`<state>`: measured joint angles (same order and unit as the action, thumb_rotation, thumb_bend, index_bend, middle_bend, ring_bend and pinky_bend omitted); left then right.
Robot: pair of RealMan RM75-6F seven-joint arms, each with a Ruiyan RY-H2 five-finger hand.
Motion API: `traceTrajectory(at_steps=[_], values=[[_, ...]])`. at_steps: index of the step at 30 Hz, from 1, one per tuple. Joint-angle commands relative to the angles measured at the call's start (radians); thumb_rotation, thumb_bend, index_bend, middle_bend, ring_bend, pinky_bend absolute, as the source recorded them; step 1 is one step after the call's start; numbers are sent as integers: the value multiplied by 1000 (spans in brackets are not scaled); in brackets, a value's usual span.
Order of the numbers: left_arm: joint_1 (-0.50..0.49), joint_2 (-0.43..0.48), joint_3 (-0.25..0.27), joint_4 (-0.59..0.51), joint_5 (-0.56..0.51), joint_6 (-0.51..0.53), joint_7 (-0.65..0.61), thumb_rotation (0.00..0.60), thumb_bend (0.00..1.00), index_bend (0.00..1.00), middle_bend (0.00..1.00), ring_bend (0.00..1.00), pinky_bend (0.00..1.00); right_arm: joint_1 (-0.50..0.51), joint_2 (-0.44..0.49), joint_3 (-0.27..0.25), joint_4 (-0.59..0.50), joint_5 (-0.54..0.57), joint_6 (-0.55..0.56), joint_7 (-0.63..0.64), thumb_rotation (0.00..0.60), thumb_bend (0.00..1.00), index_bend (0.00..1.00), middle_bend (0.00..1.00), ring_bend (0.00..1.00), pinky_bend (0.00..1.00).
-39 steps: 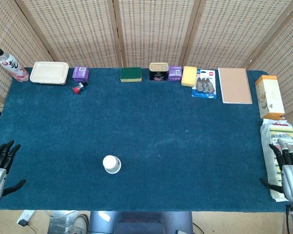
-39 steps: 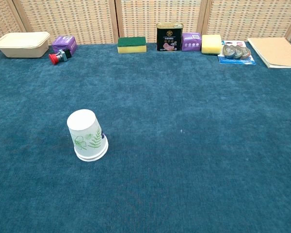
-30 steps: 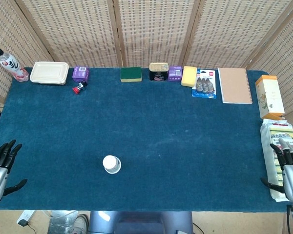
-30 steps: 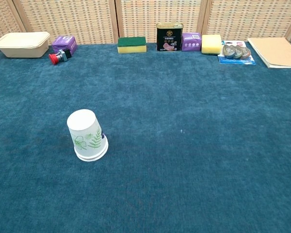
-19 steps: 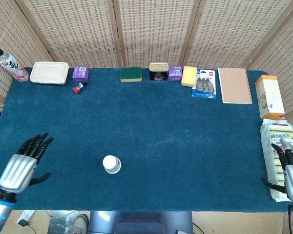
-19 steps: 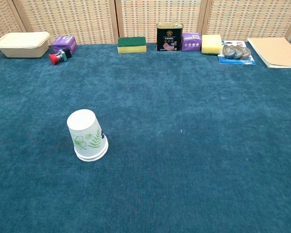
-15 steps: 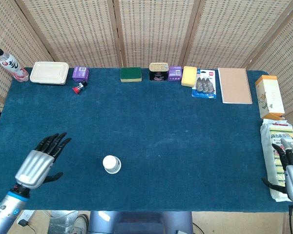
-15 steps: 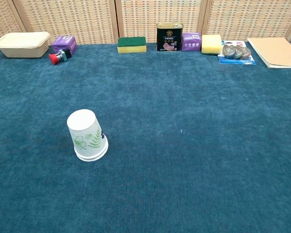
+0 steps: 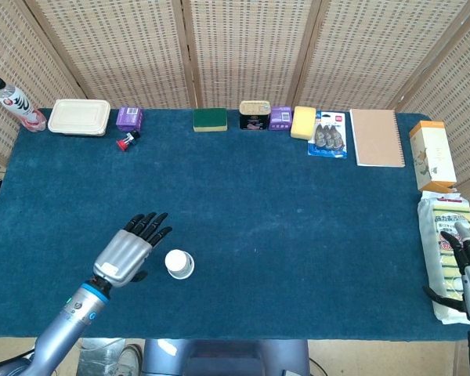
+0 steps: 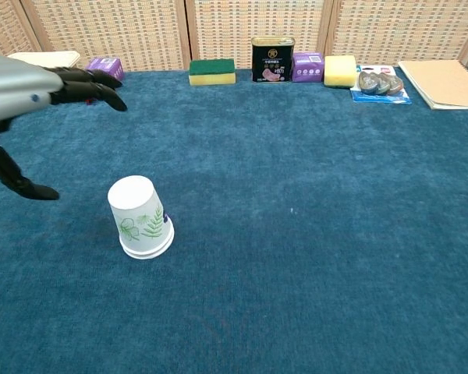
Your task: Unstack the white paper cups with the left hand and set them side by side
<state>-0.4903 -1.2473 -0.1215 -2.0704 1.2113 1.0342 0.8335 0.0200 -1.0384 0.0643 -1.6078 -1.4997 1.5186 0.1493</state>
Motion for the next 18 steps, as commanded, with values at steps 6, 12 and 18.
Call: traceTrajectory(at_steps=[6, 12, 18], values=[[-82, -100, 13, 0, -139, 25, 122, 600, 129, 170, 0, 0, 100, -2, 8, 1, 5, 1, 1, 25, 600, 77, 112, 0, 0, 0], [-128, -135, 18, 7, -213, 50, 166, 600, 178, 219, 0, 0, 100, -1, 11, 2, 8, 0, -1, 36, 600, 77, 112, 0, 0, 0], [-158, -157, 30, 14, -258, 71, 186, 600, 179, 264, 0, 0, 100, -2, 12, 1, 9, -1, -2, 40, 600, 78, 112, 0, 0, 0]])
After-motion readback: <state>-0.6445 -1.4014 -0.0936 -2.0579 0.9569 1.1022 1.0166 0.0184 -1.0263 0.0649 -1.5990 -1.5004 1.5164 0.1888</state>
